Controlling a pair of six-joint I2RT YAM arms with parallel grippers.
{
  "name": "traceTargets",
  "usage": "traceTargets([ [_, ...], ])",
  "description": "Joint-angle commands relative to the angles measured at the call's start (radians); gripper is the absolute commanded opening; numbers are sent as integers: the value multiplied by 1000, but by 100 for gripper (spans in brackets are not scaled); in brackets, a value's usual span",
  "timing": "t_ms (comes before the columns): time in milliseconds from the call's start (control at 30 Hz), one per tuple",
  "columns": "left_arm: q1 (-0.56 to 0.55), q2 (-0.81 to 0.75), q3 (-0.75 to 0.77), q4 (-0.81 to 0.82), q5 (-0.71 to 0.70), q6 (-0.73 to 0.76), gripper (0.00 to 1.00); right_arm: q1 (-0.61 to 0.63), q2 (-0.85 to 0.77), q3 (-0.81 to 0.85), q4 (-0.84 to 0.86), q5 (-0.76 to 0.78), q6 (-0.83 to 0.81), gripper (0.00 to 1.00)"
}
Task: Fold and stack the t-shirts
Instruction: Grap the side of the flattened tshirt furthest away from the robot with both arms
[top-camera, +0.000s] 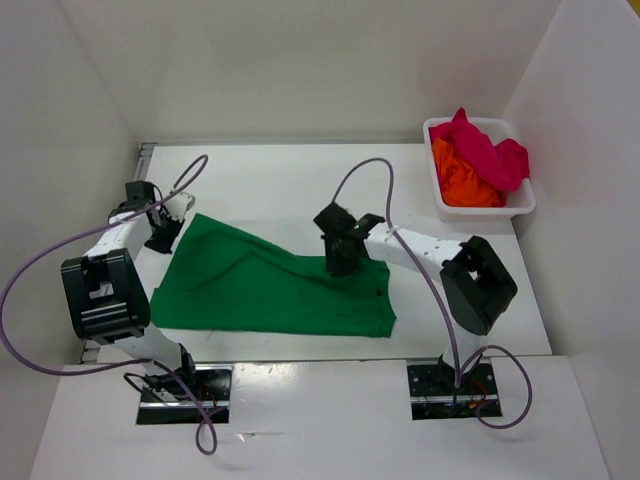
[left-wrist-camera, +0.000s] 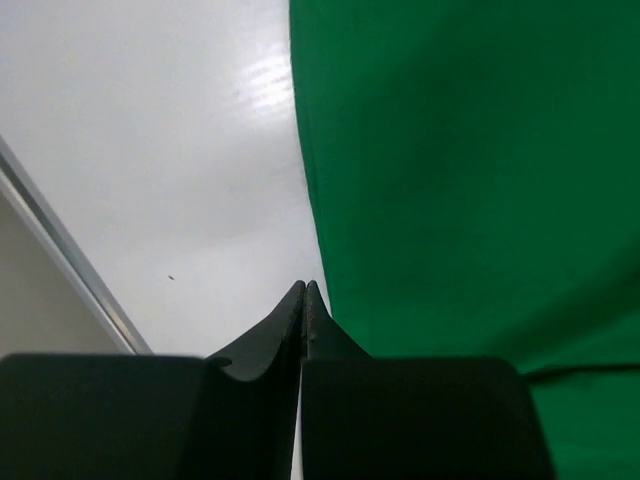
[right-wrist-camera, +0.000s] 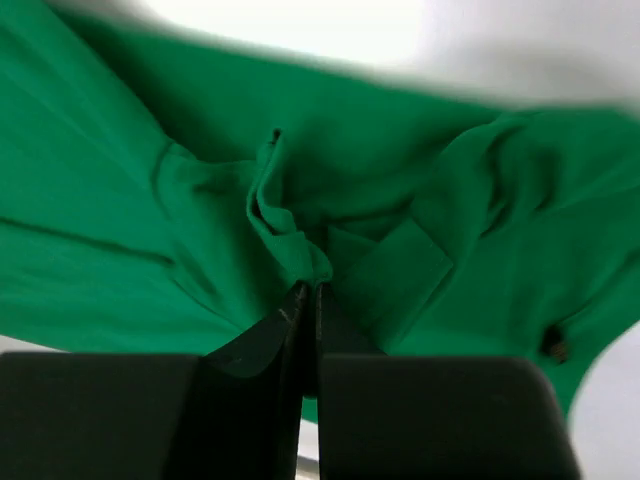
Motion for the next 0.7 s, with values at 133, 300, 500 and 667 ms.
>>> traceTargets([
  [133,-29,26,31,40,72,-52,17,76,-38,-103,93,-6,107,19],
  [300,-67,199,294,13,129,-176,63,120,-47,-103,93,3,68,39],
  [500,-172,346,404,34,108,-220,69,209,-164,-133,113,15,47,44],
  [667,-202,432,436,56,46,-242,71,209,-251,-144,124,6,14,41],
])
